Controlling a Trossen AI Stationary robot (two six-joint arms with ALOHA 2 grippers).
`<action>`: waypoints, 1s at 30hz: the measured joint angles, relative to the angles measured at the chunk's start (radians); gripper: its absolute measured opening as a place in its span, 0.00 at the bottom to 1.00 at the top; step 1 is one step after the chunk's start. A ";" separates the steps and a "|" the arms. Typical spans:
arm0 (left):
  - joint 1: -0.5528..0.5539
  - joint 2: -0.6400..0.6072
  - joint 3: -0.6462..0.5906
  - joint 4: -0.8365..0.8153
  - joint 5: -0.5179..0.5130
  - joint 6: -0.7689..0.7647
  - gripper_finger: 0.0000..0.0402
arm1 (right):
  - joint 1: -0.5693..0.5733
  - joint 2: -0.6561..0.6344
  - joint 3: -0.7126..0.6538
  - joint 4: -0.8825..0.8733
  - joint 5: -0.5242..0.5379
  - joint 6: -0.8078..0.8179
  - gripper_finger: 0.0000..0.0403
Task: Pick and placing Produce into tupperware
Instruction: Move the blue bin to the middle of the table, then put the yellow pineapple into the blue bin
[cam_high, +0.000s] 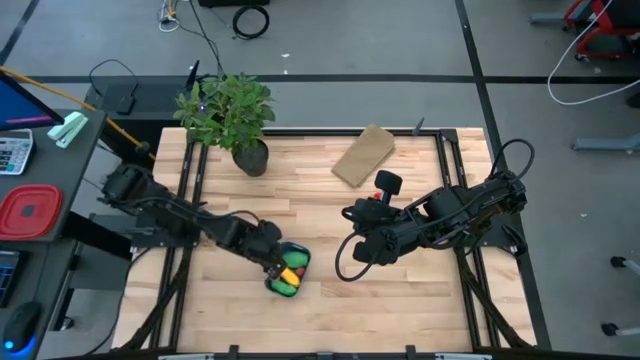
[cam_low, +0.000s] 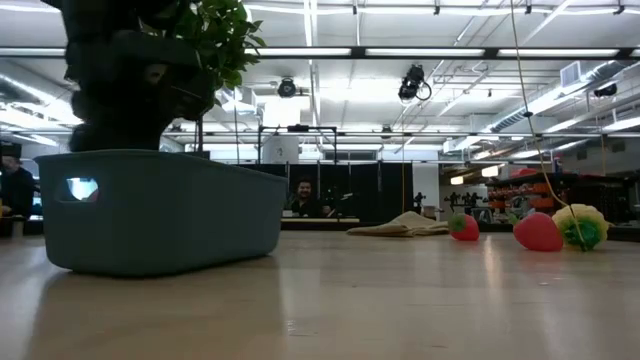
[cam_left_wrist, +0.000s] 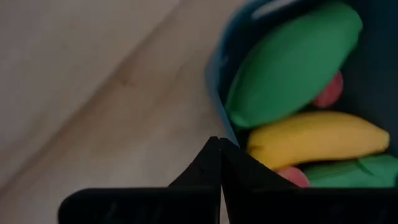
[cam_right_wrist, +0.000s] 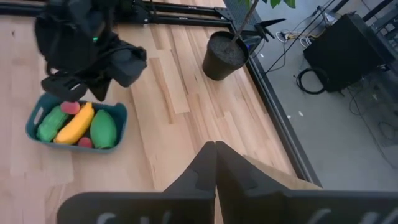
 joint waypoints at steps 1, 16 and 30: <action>0.009 0.000 0.000 -0.002 0.000 0.026 0.01 | 0.000 0.000 0.000 -0.001 0.000 -0.009 0.02; 0.164 -0.008 0.391 -0.226 -0.086 0.637 0.01 | 0.020 -0.014 -0.050 -0.164 -0.118 0.175 0.02; 0.269 -0.008 0.938 -0.303 -0.151 1.060 0.19 | 0.020 -0.012 -0.509 -0.167 -0.306 0.361 0.11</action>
